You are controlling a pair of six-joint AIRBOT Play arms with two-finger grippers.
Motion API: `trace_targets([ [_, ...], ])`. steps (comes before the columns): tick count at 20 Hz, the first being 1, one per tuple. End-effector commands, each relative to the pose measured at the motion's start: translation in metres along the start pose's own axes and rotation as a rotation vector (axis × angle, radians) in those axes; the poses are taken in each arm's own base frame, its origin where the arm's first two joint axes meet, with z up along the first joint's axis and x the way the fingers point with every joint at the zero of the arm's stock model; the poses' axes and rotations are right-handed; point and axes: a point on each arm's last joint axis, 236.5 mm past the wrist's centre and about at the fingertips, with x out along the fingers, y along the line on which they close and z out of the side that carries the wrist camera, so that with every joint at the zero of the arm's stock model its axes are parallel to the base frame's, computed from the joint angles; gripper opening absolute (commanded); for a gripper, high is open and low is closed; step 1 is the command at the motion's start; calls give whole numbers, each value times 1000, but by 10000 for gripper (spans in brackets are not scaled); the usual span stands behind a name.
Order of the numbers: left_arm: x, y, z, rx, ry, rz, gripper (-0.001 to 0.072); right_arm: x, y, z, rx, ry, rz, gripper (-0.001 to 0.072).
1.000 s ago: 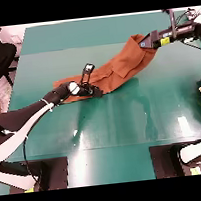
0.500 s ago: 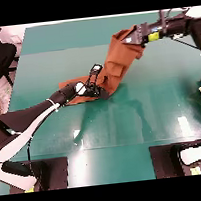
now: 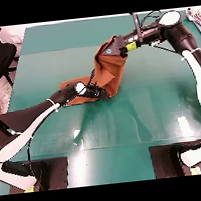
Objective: Fold the shirts.
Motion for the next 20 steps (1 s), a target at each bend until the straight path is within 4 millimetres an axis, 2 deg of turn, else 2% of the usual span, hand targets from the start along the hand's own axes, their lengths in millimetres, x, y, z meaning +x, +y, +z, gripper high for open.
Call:
trace_targets([
  [1, 0, 0, -1, 21, 5, 1, 19, 25, 15, 1, 2, -11, 4, 20],
  [4, 0, 1, -2, 29, 11, 3, 19, 40, 22, 6, 5, -38, -4, 20],
  [9, -6, -1, -16, 57, 81, -9, 18, 54, -10, -5, 0, -4, -189, 20],
  [13, -45, 1, 11, 71, 12, 1, 17, 53, -16, -6, -1, 1, -215, 20],
  [15, -64, 6, 18, 89, 0, 16, 17, 53, -16, -3, -2, -12, -219, 20],
  [20, -90, 34, -6, 221, 99, 125, 17, 52, -18, 3, -2, -40, -225, 20],
])
